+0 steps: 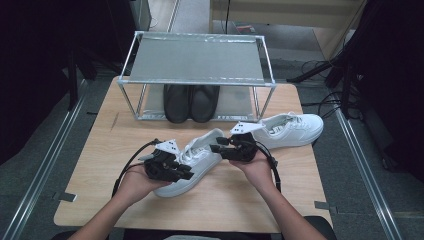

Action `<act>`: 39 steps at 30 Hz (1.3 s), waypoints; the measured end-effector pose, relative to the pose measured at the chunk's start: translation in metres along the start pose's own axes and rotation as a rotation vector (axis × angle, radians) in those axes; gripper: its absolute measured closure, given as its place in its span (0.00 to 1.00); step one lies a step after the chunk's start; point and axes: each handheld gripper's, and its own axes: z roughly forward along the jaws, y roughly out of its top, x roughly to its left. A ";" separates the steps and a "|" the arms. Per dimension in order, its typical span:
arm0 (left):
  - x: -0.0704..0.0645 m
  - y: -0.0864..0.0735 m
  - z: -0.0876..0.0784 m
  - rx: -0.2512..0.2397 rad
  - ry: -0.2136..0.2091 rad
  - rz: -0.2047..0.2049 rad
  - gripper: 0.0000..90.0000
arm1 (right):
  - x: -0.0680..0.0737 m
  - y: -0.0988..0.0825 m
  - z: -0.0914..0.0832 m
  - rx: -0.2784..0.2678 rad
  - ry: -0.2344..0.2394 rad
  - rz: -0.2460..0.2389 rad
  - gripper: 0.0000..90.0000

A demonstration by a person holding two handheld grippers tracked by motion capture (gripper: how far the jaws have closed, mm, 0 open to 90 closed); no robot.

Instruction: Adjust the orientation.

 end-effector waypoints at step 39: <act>0.024 -0.003 0.002 -0.011 0.017 -0.003 1.00 | 0.019 -0.006 0.003 0.017 -0.021 -0.048 0.93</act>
